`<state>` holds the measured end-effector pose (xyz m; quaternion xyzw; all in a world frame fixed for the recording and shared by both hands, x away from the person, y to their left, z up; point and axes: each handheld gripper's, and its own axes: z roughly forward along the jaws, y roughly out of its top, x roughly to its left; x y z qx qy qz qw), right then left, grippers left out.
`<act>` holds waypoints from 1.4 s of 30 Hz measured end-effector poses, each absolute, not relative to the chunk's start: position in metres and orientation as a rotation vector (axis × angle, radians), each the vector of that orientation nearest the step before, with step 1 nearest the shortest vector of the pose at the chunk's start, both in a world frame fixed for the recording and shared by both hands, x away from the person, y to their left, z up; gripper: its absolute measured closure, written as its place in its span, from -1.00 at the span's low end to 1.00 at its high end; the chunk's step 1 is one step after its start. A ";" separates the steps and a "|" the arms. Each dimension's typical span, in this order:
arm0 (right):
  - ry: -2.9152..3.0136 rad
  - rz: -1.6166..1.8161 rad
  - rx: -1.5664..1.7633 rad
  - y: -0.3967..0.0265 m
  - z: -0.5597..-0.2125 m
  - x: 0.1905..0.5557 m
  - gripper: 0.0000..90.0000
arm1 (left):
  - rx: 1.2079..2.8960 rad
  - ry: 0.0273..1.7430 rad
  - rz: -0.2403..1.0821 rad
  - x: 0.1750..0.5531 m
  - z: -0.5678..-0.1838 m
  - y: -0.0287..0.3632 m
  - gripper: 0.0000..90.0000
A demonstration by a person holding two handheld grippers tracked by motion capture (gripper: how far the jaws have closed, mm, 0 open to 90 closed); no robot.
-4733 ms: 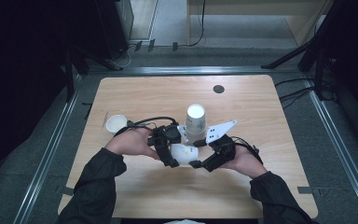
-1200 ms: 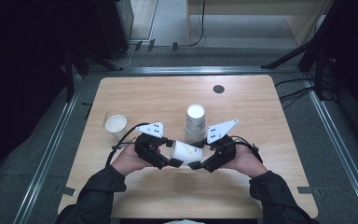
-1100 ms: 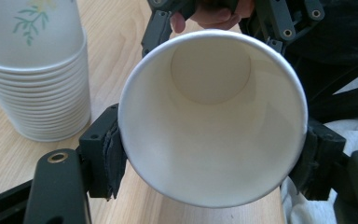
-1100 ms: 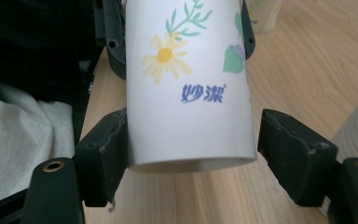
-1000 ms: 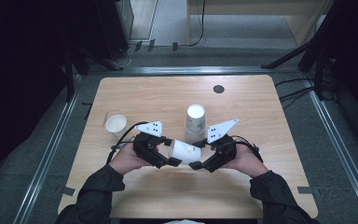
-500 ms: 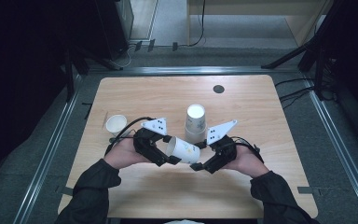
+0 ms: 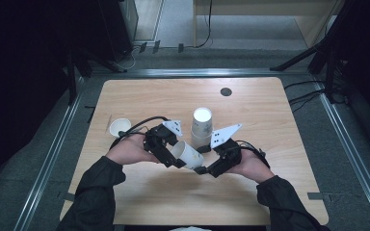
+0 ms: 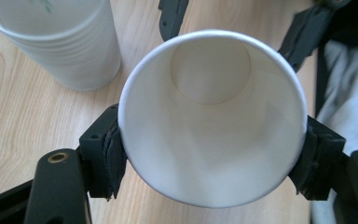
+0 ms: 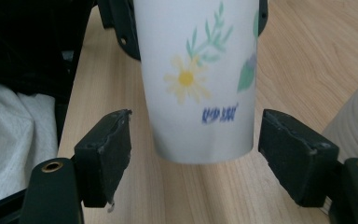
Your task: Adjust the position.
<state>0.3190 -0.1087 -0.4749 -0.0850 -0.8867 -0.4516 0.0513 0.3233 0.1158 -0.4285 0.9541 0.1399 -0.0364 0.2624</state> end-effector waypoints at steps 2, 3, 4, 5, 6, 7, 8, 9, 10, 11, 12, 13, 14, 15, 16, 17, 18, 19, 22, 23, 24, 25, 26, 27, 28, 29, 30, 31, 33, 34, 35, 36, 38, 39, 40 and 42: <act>-2.700 -1.357 -0.255 -0.106 -0.477 0.319 -0.41 | 2.586 0.374 -0.107 0.323 -0.430 0.112 -0.43; -2.701 -1.347 -0.255 -0.104 -0.478 0.319 -0.41 | 2.591 0.369 -0.106 0.323 -0.431 0.110 -0.43; -2.708 -1.342 -0.247 -0.103 -0.479 0.319 -0.40 | 2.590 0.367 -0.105 0.322 -0.432 0.109 -0.43; -2.715 -1.336 -0.244 -0.102 -0.480 0.319 -0.39 | 2.596 0.363 -0.100 0.321 -0.432 0.107 -0.43; -2.716 -1.328 -0.244 -0.101 -0.481 0.318 -0.37 | 2.597 0.355 -0.098 0.320 -0.432 0.106 -0.43; -2.716 -1.329 -0.245 -0.100 -0.481 0.318 -0.35 | 2.599 0.353 -0.095 0.320 -0.432 0.105 -0.43; -2.715 -1.322 -0.248 -0.100 -0.481 0.318 -0.34 | 2.597 0.346 -0.094 0.319 -0.432 0.104 -0.43; -2.719 -1.324 -0.245 -0.099 -0.482 0.318 -0.34 | 2.597 0.344 -0.095 0.319 -0.432 0.103 -0.43; -2.716 -1.319 -0.242 -0.099 -0.482 0.318 -0.34 | 2.596 0.338 -0.096 0.318 -0.432 0.102 -0.43; -2.717 -1.321 -0.239 -0.098 -0.483 0.318 -0.33 | 2.597 0.336 -0.093 0.318 -0.432 0.101 -0.43; -2.714 -1.313 -0.244 -0.097 -0.483 0.317 -0.32 | 2.598 0.324 -0.100 0.318 -0.432 0.100 -0.43; -2.716 -1.305 -0.238 -0.096 -0.483 0.317 -0.29 | 2.598 0.323 -0.098 0.318 -0.432 0.099 -0.43; -2.720 -1.304 -0.237 -0.096 -0.483 0.316 -0.27 | 2.597 0.321 -0.097 0.317 -0.432 0.099 -0.43; -2.725 -1.304 -0.234 -0.096 -0.483 0.316 -0.26 | 2.596 0.318 -0.101 0.317 -0.432 0.099 -0.43; -2.724 -1.303 -0.230 -0.096 -0.483 0.316 -0.25 | 2.591 0.318 -0.103 0.317 -0.432 0.099 -0.43; -2.724 -1.306 -0.228 -0.097 -0.483 0.316 -0.24 | 2.587 0.317 -0.107 0.318 -0.432 0.100 -0.43; -2.725 -1.305 -0.229 -0.097 -0.482 0.316 -0.24 | 2.580 0.317 -0.109 0.318 -0.432 0.100 -0.43; -2.724 -1.311 -0.228 -0.097 -0.481 0.316 -0.24 | 2.575 0.317 -0.117 0.318 -0.432 0.101 -0.45; -2.718 -1.318 -0.229 -0.098 -0.480 0.317 -0.24 | 2.559 0.337 -0.121 0.319 -0.432 0.102 -0.50; -2.719 -1.319 -0.228 -0.099 -0.480 0.317 -0.24 | 2.555 0.340 -0.121 0.319 -0.433 0.102 -0.52; -2.721 -1.322 -0.231 -0.099 -0.480 0.317 -0.24 | 2.542 0.344 -0.130 0.319 -0.433 0.103 -0.53; -2.717 -1.325 -0.228 -0.100 -0.479 0.317 -0.24 | 2.536 0.339 -0.128 0.319 -0.433 0.104 -0.56; -2.717 -1.328 -0.228 -0.101 -0.479 0.317 -0.24 | 2.527 0.340 -0.134 0.318 -0.433 0.105 -0.59; -2.715 -1.338 -0.233 -0.101 -0.478 0.318 -0.24 | 2.514 0.341 -0.136 0.318 -0.432 0.106 -0.61; -2.712 -1.339 -0.239 -0.103 -0.477 0.318 -0.24 | 2.502 0.341 -0.129 0.318 -0.431 0.108 -0.62; -2.707 -1.350 -0.244 -0.104 -0.477 0.318 -0.24 | 2.488 0.343 -0.130 0.318 -0.430 0.110 -0.62; -2.704 -1.357 -0.247 -0.105 -0.476 0.319 -0.24 | 2.473 0.342 -0.132 0.318 -0.429 0.112 -0.63; -2.702 -1.364 -0.247 -0.106 -0.475 0.319 -0.25 | 2.459 0.346 -0.125 0.318 -0.428 0.114 -0.63; -2.697 -1.372 -0.256 -0.107 -0.474 0.319 -0.25 | 2.432 0.361 -0.116 0.317 -0.428 0.119 -0.64; -2.691 -1.379 -0.257 -0.108 -0.474 0.320 -0.25 | 2.424 0.368 -0.114 0.316 -0.428 0.121 -0.64; -2.687 -1.380 -0.261 -0.108 -0.473 0.320 -0.25 | 2.417 0.378 -0.103 0.316 -0.428 0.122 -0.64; -2.685 -1.378 -0.266 -0.109 -0.472 0.320 -0.25 | 2.406 0.384 -0.092 0.315 -0.428 0.124 -0.65; -2.676 -1.382 -0.267 -0.109 -0.472 0.320 -0.25 | 2.386 0.394 -0.082 0.313 -0.429 0.129 -0.65; -2.672 -1.388 -0.264 -0.109 -0.471 0.321 -0.25 | 2.369 0.405 -0.090 0.312 -0.429 0.130 -0.65; -2.672 -1.393 -0.264 -0.110 -0.471 0.321 -0.25 | 2.359 0.411 -0.093 0.311 -0.430 0.132 -0.65; -2.659 -1.398 -0.273 -0.110 -0.470 0.322 -0.25 | 2.354 0.418 -0.089 0.309 -0.430 0.136 -0.65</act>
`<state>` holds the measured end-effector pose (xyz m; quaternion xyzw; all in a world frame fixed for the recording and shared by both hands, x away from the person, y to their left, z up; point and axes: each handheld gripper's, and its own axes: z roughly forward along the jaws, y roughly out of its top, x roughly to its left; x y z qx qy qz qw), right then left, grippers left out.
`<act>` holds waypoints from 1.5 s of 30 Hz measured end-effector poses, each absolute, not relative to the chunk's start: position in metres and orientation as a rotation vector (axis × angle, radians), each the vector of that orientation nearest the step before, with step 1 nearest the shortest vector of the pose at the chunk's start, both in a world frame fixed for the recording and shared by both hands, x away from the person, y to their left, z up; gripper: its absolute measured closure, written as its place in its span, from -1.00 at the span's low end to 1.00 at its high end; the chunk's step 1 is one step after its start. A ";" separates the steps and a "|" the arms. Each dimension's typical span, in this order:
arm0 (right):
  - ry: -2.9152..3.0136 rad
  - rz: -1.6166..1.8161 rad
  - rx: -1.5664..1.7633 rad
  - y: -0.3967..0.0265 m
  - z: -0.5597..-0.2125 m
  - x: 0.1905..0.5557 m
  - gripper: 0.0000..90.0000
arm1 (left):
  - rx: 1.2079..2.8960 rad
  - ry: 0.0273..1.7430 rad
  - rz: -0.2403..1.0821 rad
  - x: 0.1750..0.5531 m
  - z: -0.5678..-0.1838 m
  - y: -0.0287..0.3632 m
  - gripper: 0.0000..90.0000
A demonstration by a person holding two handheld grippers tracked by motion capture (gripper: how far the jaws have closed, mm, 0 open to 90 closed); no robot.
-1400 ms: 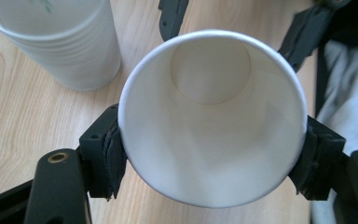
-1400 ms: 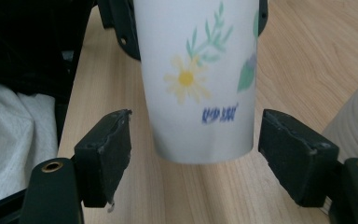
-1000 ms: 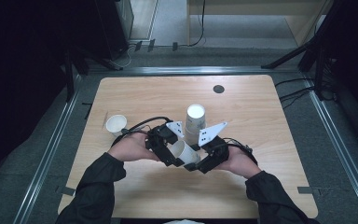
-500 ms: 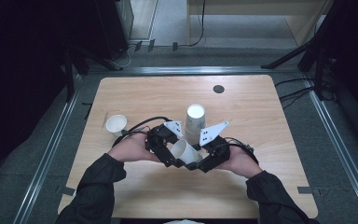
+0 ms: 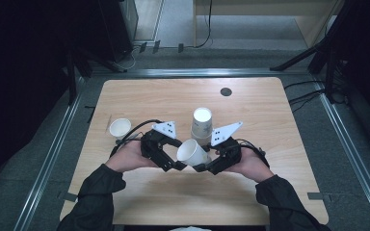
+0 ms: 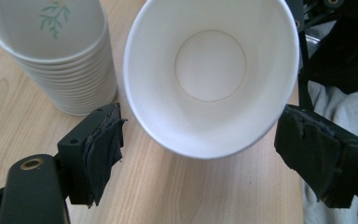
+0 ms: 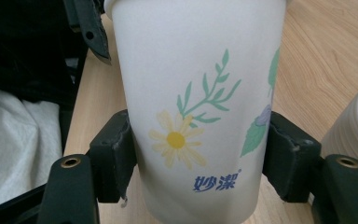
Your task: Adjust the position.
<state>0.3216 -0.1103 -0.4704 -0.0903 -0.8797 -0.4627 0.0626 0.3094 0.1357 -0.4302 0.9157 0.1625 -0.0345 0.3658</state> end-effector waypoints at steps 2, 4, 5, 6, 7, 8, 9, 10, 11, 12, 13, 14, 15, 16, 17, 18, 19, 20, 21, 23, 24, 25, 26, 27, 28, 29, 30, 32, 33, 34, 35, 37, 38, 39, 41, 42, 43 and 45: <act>-2.658 -1.404 -0.274 -0.111 -0.470 0.322 -0.25 | 2.322 0.434 -0.099 0.308 -0.432 0.139 -0.65; -2.660 -1.403 -0.271 -0.111 -0.470 0.322 -0.25 | 2.297 0.444 -0.105 0.306 -0.434 0.140 -0.65; -2.654 -1.402 -0.274 -0.111 -0.470 0.322 -0.25 | 2.297 0.453 -0.102 0.305 -0.436 0.140 -0.65; -2.659 -1.402 -0.276 -0.111 -0.470 0.322 -0.25 | 2.304 0.456 -0.090 0.304 -0.437 0.140 -0.65; -2.655 -1.408 -0.274 -0.112 -0.470 0.322 -0.25 | 2.303 0.460 -0.087 0.303 -0.439 0.141 -0.65; -2.655 -1.408 -0.274 -0.112 -0.470 0.322 -0.25 | 2.295 0.466 -0.089 0.302 -0.441 0.141 -0.65; -2.656 -1.408 -0.275 -0.112 -0.469 0.322 -0.25 | 2.290 0.467 -0.090 0.302 -0.443 0.142 -0.65; -2.654 -1.407 -0.275 -0.112 -0.469 0.322 -0.25 | 2.283 0.478 -0.091 0.301 -0.445 0.142 -0.65; -2.657 -1.409 -0.273 -0.112 -0.469 0.322 -0.25 | 2.285 0.482 -0.097 0.300 -0.447 0.142 -0.65; -2.655 -1.410 -0.273 -0.113 -0.469 0.321 -0.25 | 2.285 0.485 -0.096 0.299 -0.449 0.142 -0.65; -2.656 -1.410 -0.274 -0.113 -0.469 0.321 -0.25 | 2.283 0.484 -0.091 0.298 -0.450 0.142 -0.65; -2.657 -1.411 -0.273 -0.113 -0.469 0.321 -0.25 | 2.278 0.483 -0.101 0.298 -0.452 0.143 -0.65; -2.655 -1.409 -0.274 -0.112 -0.470 0.321 -0.25 | 2.270 0.487 -0.104 0.297 -0.453 0.142 -0.65; -2.658 -1.407 -0.274 -0.112 -0.470 0.321 -0.25 | 2.267 0.490 -0.102 0.297 -0.454 0.142 -0.65; -2.656 -1.404 -0.271 -0.112 -0.470 0.321 -0.25 | 2.262 0.492 -0.107 0.298 -0.455 0.142 -0.65; -2.657 -1.403 -0.271 -0.112 -0.470 0.321 -0.25 | 2.253 0.491 -0.114 0.299 -0.456 0.142 -0.65; -2.658 -1.400 -0.270 -0.111 -0.470 0.321 -0.25 | 2.243 0.495 -0.127 0.300 -0.456 0.142 -0.65; -2.658 -1.398 -0.268 -0.111 -0.471 0.321 -0.25 | 2.234 0.497 -0.123 0.300 -0.457 0.141 -0.65; -2.657 -1.396 -0.268 -0.111 -0.471 0.321 -0.25 | 2.227 0.494 -0.130 0.301 -0.457 0.140 -0.65; -2.659 -1.392 -0.266 -0.110 -0.472 0.321 -0.25 | 2.203 0.490 -0.140 0.302 -0.456 0.139 -0.65; -2.659 -1.389 -0.264 -0.109 -0.472 0.321 -0.25 | 2.199 0.487 -0.143 0.303 -0.456 0.138 -0.65; -2.657 -1.387 -0.265 -0.109 -0.473 0.321 -0.25 | 2.193 0.486 -0.137 0.303 -0.455 0.138 -0.65; -2.657 -1.384 -0.264 -0.109 -0.473 0.321 -0.25 | 2.185 0.488 -0.141 0.304 -0.455 0.137 -0.65; -2.658 -1.385 -0.259 -0.108 -0.473 0.321 -0.25 | 2.174 0.483 -0.152 0.306 -0.455 0.137 -0.64; -2.659 -1.384 -0.257 -0.108 -0.474 0.321 -0.25 | 2.164 0.484 -0.153 0.306 -0.455 0.136 -0.64; -2.659 -1.381 -0.259 -0.107 -0.474 0.321 -0.25 | 2.159 0.483 -0.159 0.308 -0.455 0.135 -0.64; -2.657 -1.376 -0.259 -0.106 -0.474 0.320 -0.25 | 2.154 0.482 -0.155 0.308 -0.455 0.134 -0.64; -2.657 -1.374 -0.256 -0.106 -0.475 0.320 -0.25 | 2.139 0.485 -0.168 0.310 -0.456 0.133 -0.63; -2.657 -1.374 -0.256 -0.105 -0.475 0.320 -0.25 | 2.134 0.480 -0.166 0.310 -0.456 0.132 -0.62; -2.654 -1.369 -0.256 -0.105 -0.475 0.320 -0.25 | 2.130 0.480 -0.173 0.310 -0.456 0.130 -0.62; -2.654 -1.368 -0.254 -0.104 -0.476 0.320 -0.25 | 2.134 0.478 -0.169 0.310 -0.457 0.130 -0.62; -2.659 -1.363 -0.254 -0.104 -0.476 0.320 -0.25 | 2.131 0.473 -0.156 0.310 -0.457 0.128 -0.59; -2.657 -1.362 -0.253 -0.104 -0.476 0.320 -0.25 | 2.129 0.468 -0.150 0.310 -0.457 0.128 -0.54; -2.651 -1.361 -0.255 -0.103 -0.477 0.320 -0.25 | 2.131 0.466 -0.142 0.309 -0.457 0.127 -0.54; -2.653 -1.355 -0.258 -0.103 -0.477 0.320 -0.25 | 2.136 0.466 -0.138 0.309 -0.457 0.127 -0.52; -2.656 -1.354 -0.258 -0.103 -0.477 0.320 -0.25 | 2.137 0.467 -0.139 0.309 -0.457 0.127 -0.51; -2.655 -1.352 -0.258 -0.103 -0.477 0.321 -0.25 | 2.139 0.467 -0.137 0.309 -0.457 0.127 -0.50; -2.657 -1.350 -0.258 -0.103 -0.477 0.320 -0.24 | 2.138 0.467 -0.132 0.308 -0.457 0.127 -0.48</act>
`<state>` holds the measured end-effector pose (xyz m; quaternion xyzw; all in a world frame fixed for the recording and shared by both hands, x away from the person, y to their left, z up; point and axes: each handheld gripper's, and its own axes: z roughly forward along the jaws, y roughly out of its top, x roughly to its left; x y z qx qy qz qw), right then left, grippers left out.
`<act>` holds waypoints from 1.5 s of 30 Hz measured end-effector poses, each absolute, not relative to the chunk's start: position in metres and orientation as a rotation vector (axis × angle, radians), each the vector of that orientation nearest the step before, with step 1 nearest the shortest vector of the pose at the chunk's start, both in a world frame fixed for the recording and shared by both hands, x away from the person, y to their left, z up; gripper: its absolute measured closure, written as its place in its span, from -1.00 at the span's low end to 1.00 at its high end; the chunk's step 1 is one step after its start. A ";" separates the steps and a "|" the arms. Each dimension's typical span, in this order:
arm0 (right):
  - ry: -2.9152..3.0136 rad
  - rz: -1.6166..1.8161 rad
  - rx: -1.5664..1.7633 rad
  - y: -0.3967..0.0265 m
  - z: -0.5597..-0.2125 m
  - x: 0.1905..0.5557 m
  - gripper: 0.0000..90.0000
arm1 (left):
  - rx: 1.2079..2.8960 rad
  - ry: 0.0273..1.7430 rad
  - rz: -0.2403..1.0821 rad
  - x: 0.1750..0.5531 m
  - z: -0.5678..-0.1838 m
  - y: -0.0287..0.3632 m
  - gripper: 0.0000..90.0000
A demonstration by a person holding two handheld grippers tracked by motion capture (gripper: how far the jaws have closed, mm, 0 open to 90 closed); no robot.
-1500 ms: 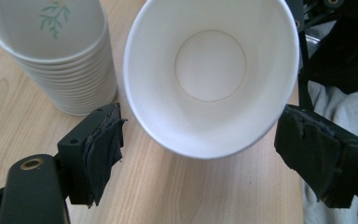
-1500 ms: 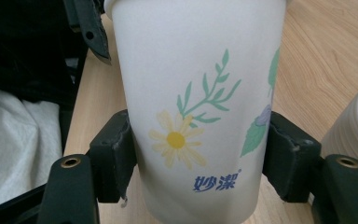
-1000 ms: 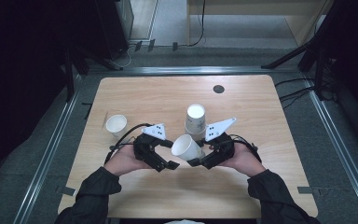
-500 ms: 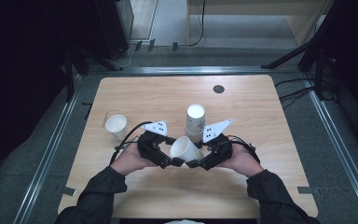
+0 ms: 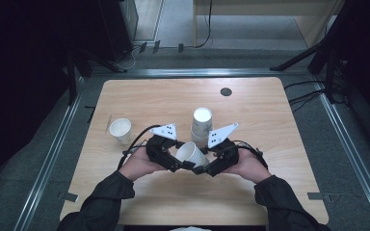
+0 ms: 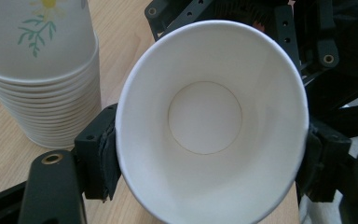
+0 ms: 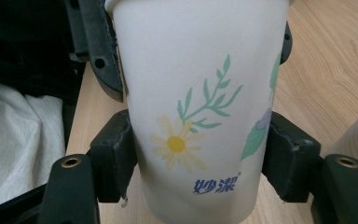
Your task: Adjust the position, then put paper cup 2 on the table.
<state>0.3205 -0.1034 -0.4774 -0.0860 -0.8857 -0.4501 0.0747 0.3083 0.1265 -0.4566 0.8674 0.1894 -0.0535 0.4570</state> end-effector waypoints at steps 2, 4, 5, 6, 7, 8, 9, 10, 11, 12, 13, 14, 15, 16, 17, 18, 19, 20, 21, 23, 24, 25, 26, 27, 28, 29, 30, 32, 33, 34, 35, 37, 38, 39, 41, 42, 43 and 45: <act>-2.657 -1.351 -0.259 -0.103 -0.477 0.320 -0.24 | 2.138 0.465 -0.130 0.308 -0.456 0.127 -0.45; -2.655 -1.351 -0.260 -0.104 -0.477 0.321 -0.24 | 2.146 0.468 -0.138 0.309 -0.456 0.127 -0.43; -2.652 -1.350 -0.264 -0.104 -0.477 0.321 -0.24 | 2.146 0.468 -0.138 0.309 -0.456 0.128 -0.42; -2.649 -1.349 -0.267 -0.104 -0.478 0.321 -0.24 | 2.145 0.467 -0.135 0.309 -0.456 0.128 -0.42; -2.644 -1.350 -0.269 -0.103 -0.478 0.321 -0.24 | 2.145 0.465 -0.133 0.309 -0.456 0.128 -0.41; -2.646 -1.350 -0.268 -0.103 -0.478 0.320 -0.25 | 2.144 0.462 -0.131 0.308 -0.455 0.128 -0.40; -2.647 -1.357 -0.263 -0.103 -0.478 0.320 -0.25 | 2.147 0.461 -0.132 0.308 -0.454 0.128 -0.40; -2.642 -1.366 -0.266 -0.104 -0.477 0.320 -0.26 | 2.153 0.456 -0.128 0.309 -0.453 0.128 -0.40; -2.641 -1.368 -0.268 -0.104 -0.477 0.320 -0.29 | 2.152 0.455 -0.123 0.308 -0.452 0.129 -0.40; -2.644 -1.370 -0.268 -0.104 -0.477 0.320 -0.32 | 2.145 0.454 -0.129 0.308 -0.452 0.129 -0.40; -2.647 -1.374 -0.273 -0.104 -0.477 0.319 -0.37 | 2.147 0.452 -0.124 0.309 -0.451 0.130 -0.40; -2.654 -1.377 -0.281 -0.103 -0.477 0.319 -0.39 | 2.147 0.453 -0.125 0.309 -0.452 0.130 -0.40; -2.667 -1.379 -0.286 -0.103 -0.478 0.319 -0.42 | 2.150 0.457 -0.133 0.309 -0.452 0.131 -0.40; -2.671 -1.375 -0.286 -0.103 -0.478 0.319 -0.44 | 2.151 0.457 -0.128 0.309 -0.451 0.132 -0.40; -2.669 -1.370 -0.291 -0.103 -0.479 0.319 -0.45 | 2.152 0.454 -0.133 0.310 -0.451 0.133 -0.40; -2.674 -1.362 -0.298 -0.103 -0.479 0.319 -0.46 | 2.150 0.457 -0.130 0.310 -0.450 0.133 -0.40; -2.680 -1.355 -0.305 -0.103 -0.480 0.319 -0.47 | 2.145 0.455 -0.123 0.310 -0.449 0.135 -0.40; -2.681 -1.347 -0.306 -0.104 -0.481 0.319 -0.48 | 2.147 0.455 -0.129 0.310 -0.448 0.136 -0.40; -2.685 -1.347 -0.308 -0.104 -0.482 0.319 -0.49 | 2.150 0.458 -0.126 0.311 -0.447 0.137 -0.40; -2.697 -1.338 -0.315 -0.104 -0.483 0.318 -0.49 | 2.162 0.461 -0.128 0.311 -0.445 0.138 -0.40; -2.705 -1.342 -0.322 -0.104 -0.484 0.317 -0.49 | 2.164 0.460 -0.122 0.311 -0.444 0.139 -0.41; -2.717 -1.344 -0.325 -0.105 -0.485 0.317 -0.49 | 2.165 0.463 -0.125 0.312 -0.444 0.140 -0.41; -2.730 -1.335 -0.331 -0.105 -0.486 0.317 -0.49 | 2.168 0.465 -0.122 0.312 -0.443 0.141 -0.41; -2.738 -1.336 -0.336 -0.105 -0.487 0.316 -0.49 | 2.168 0.466 -0.109 0.313 -0.442 0.142 -0.41; -2.747 -1.339 -0.334 -0.105 -0.487 0.315 -0.50 | 2.168 0.470 -0.119 0.313 -0.441 0.143 -0.41; -2.752 -1.336 -0.334 -0.106 -0.488 0.315 -0.50 | 2.171 0.470 -0.108 0.313 -0.440 0.144 -0.41; -2.760 -1.332 -0.344 -0.106 -0.488 0.314 -0.50 | 2.173 0.471 -0.103 0.313 -0.439 0.145 -0.41; -2.767 -1.348 -0.347 -0.107 -0.489 0.314 -0.50 | 2.174 0.471 -0.097 0.314 -0.437 0.148 -0.41; -2.766 -1.341 -0.347 -0.108 -0.489 0.313 -0.50 | 2.172 0.474 -0.101 0.314 -0.436 0.149 -0.41; -2.769 -1.339 -0.346 -0.108 -0.489 0.313 -0.51 | 2.171 0.481 -0.098 0.314 -0.435 0.150 -0.41; -2.777 -1.339 -0.341 -0.109 -0.490 0.313 -0.51 | 2.174 0.476 -0.100 0.315 -0.435 0.151 -0.41; -2.773 -1.344 -0.359 -0.111 -0.490 0.312 -0.51 | 2.175 0.480 -0.097 0.315 -0.433 0.154 -0.41; -2.769 -1.346 -0.359 -0.113 -0.490 0.313 -0.51 | 2.171 0.480 -0.104 0.316 -0.433 0.156 -0.41; -2.768 -1.347 -0.365 -0.114 -0.489 0.312 -0.51 | 2.174 0.478 -0.105 0.316 -0.432 0.158 -0.41; -2.770 -1.352 -0.368 -0.116 -0.489 0.312 -0.51 | 2.183 0.484 -0.101 0.316 -0.431 0.160 -0.41; -2.769 -1.358 -0.364 -0.117 -0.488 0.313 -0.51 | 2.192 0.482 -0.093 0.316 -0.430 0.162 -0.41; -2.771 -1.361 -0.362 -0.118 -0.488 0.313 -0.51 | 2.191 0.489 -0.090 0.316 -0.430 0.163 -0.41; -2.774 -1.356 -0.370 -0.120 -0.488 0.313 -0.51 | 2.200 0.496 -0.088 0.316 -0.431 0.165 -0.41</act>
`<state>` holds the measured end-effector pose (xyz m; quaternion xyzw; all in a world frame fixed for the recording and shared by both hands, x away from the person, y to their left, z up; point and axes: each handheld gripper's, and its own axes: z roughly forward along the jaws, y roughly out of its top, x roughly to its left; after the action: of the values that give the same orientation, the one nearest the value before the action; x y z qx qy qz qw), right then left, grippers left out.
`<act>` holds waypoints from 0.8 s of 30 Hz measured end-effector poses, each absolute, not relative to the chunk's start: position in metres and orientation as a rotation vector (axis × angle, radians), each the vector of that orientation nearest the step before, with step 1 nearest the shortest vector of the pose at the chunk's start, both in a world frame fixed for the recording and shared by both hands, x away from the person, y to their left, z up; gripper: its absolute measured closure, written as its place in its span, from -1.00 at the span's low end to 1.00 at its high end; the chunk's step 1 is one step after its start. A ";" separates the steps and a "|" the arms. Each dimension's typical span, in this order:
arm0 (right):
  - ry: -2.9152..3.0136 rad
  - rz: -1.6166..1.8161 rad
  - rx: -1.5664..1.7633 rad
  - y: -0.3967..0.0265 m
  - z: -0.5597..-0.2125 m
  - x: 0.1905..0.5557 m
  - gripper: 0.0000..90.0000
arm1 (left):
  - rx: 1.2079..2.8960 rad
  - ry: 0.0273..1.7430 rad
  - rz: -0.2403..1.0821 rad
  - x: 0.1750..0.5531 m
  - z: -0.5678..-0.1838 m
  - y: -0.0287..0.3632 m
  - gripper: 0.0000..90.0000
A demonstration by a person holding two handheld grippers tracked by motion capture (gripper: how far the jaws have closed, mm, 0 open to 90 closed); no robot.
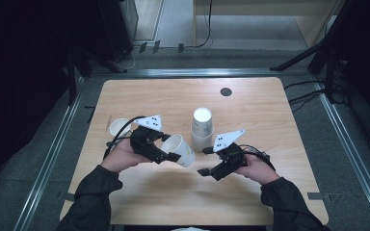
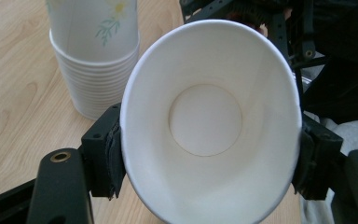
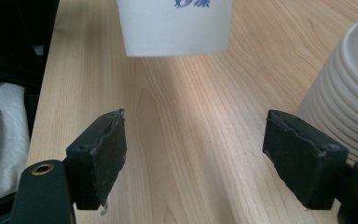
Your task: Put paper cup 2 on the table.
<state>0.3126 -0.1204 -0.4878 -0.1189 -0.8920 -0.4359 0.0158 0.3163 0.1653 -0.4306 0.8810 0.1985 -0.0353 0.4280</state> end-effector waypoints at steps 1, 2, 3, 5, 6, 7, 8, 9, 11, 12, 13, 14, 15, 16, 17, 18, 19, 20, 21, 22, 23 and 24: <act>-2.778 -1.350 -0.376 -0.122 -0.488 0.313 -0.51 | 2.212 0.500 -0.080 0.316 -0.431 0.166 -0.41; -2.781 -1.350 -0.382 -0.123 -0.488 0.314 -0.51 | 2.223 0.502 -0.075 0.316 -0.431 0.167 -0.41; -2.782 -1.347 -0.387 -0.124 -0.488 0.314 -0.51 | 2.231 0.505 -0.071 0.316 -0.431 0.168 -0.41; -2.781 -1.348 -0.401 -0.127 -0.487 0.314 -0.51 | 2.238 0.510 -0.068 0.316 -0.432 0.170 -0.41; -2.783 -1.352 -0.403 -0.128 -0.486 0.314 -0.51 | 2.245 0.513 -0.069 0.316 -0.433 0.171 -0.41; -2.788 -1.356 -0.406 -0.130 -0.486 0.314 -0.51 | 2.252 0.513 -0.063 0.316 -0.433 0.172 -0.41; -2.793 -1.367 -0.405 -0.131 -0.485 0.315 -0.51 | 2.259 0.517 -0.061 0.315 -0.434 0.173 -0.41; -2.795 -1.369 -0.414 -0.133 -0.484 0.314 -0.51 | 2.269 0.517 -0.058 0.315 -0.434 0.174 -0.42; -2.797 -1.387 -0.435 -0.137 -0.483 0.314 -0.51 | 2.278 0.521 -0.052 0.313 -0.436 0.177 -0.42; -2.800 -1.394 -0.439 -0.139 -0.482 0.313 -0.51 | 2.282 0.519 -0.049 0.313 -0.437 0.178 -0.42; -2.795 -1.398 -0.448 -0.141 -0.481 0.312 -0.51 | 2.282 0.526 -0.047 0.312 -0.438 0.178 -0.42; -2.801 -1.404 -0.450 -0.143 -0.480 0.312 -0.51 | 2.296 0.521 -0.040 0.311 -0.439 0.180 -0.43; -2.808 -1.410 -0.452 -0.146 -0.479 0.312 -0.51 | 2.300 0.523 -0.045 0.310 -0.440 0.181 -0.43; -2.804 -1.417 -0.461 -0.148 -0.477 0.312 -0.51 | 2.303 0.523 -0.054 0.309 -0.441 0.182 -0.43; -2.794 -1.425 -0.472 -0.150 -0.476 0.311 -0.51 | 2.309 0.522 -0.054 0.308 -0.442 0.183 -0.43; -2.790 -1.430 -0.475 -0.152 -0.474 0.311 -0.51 | 2.317 0.520 -0.048 0.307 -0.442 0.185 -0.43; -2.797 -1.435 -0.477 -0.154 -0.473 0.311 -0.51 | 2.322 0.520 -0.042 0.306 -0.442 0.187 -0.43; -2.803 -1.434 -0.484 -0.156 -0.473 0.310 -0.51 | 2.323 0.522 -0.045 0.306 -0.442 0.189 -0.43; -2.810 -1.433 -0.489 -0.159 -0.472 0.310 -0.51 | 2.326 0.521 -0.040 0.305 -0.442 0.191 -0.43; -2.814 -1.434 -0.491 -0.161 -0.472 0.310 -0.51 | 2.324 0.529 -0.036 0.304 -0.442 0.193 -0.43; -2.818 -1.435 -0.499 -0.163 -0.472 0.310 -0.51 | 2.325 0.535 -0.029 0.304 -0.441 0.196 -0.43; -2.819 -1.441 -0.503 -0.165 -0.471 0.310 -0.51 | 2.330 0.542 -0.019 0.303 -0.441 0.199 -0.43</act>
<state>0.3102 -0.1647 -0.4712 -0.1569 -0.8788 -0.4494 -0.0319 0.3030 0.1994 -0.4409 0.9065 0.2108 -0.0073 0.3658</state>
